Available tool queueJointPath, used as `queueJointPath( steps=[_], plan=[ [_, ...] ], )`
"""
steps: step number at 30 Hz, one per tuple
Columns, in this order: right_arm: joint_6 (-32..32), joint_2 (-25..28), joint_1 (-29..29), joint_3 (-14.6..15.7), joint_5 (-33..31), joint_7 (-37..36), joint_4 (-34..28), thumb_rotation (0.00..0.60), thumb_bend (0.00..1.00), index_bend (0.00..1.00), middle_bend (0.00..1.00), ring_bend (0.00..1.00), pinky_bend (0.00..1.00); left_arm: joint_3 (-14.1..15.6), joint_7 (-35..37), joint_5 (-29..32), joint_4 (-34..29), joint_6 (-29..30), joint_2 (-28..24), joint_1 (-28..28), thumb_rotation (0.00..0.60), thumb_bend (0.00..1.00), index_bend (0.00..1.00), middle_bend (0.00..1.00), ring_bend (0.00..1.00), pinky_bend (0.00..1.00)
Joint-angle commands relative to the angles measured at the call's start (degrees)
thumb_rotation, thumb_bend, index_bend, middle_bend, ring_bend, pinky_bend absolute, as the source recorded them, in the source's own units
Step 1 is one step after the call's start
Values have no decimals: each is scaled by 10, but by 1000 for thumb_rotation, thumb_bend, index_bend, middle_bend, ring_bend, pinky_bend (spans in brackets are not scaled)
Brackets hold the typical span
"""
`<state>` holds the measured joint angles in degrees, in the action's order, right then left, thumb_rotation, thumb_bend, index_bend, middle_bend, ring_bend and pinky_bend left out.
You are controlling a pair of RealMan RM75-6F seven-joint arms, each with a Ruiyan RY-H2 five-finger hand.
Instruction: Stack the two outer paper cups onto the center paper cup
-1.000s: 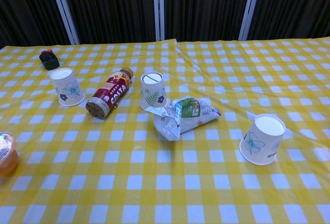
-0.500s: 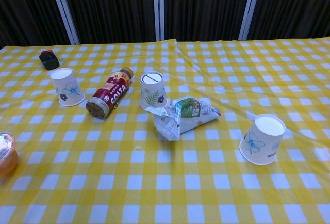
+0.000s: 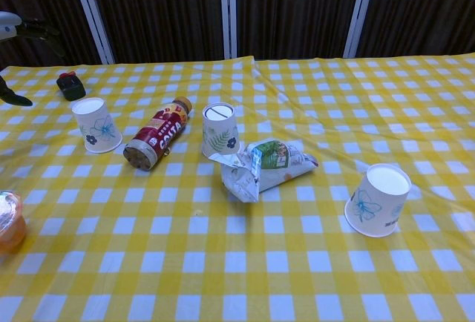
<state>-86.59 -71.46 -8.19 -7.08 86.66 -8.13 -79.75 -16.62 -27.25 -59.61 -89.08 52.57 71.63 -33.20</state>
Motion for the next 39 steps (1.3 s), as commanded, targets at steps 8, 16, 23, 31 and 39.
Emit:
queueJointPath(
  steps=[8,16,23,31,39],
  plan=[
    [9,-5,-4,-7,-15,-10,17,600,82,45,0,0,0,9,-48,98,79,-60,56,-73,600,205,251,0,0,0],
    [13,-7,-5,-10,-22,-7,21,600,82,45,0,0,0,22,-48,122,120,-79,84,-102,600,266,308,0,0,0],
    [16,-5,-5,-11,-27,-9,20,600,82,45,0,0,0,32,-40,132,144,-87,95,-118,600,266,291,0,0,0],
    [9,-4,-4,-11,-24,-12,18,600,82,45,0,0,0,48,-29,139,160,-93,111,-131,600,270,321,0,0,0],
    [3,-2,-2,-11,-20,-14,14,600,82,45,0,0,0,51,5,110,139,-73,97,-128,600,413,394,0,0,0]
  ],
)
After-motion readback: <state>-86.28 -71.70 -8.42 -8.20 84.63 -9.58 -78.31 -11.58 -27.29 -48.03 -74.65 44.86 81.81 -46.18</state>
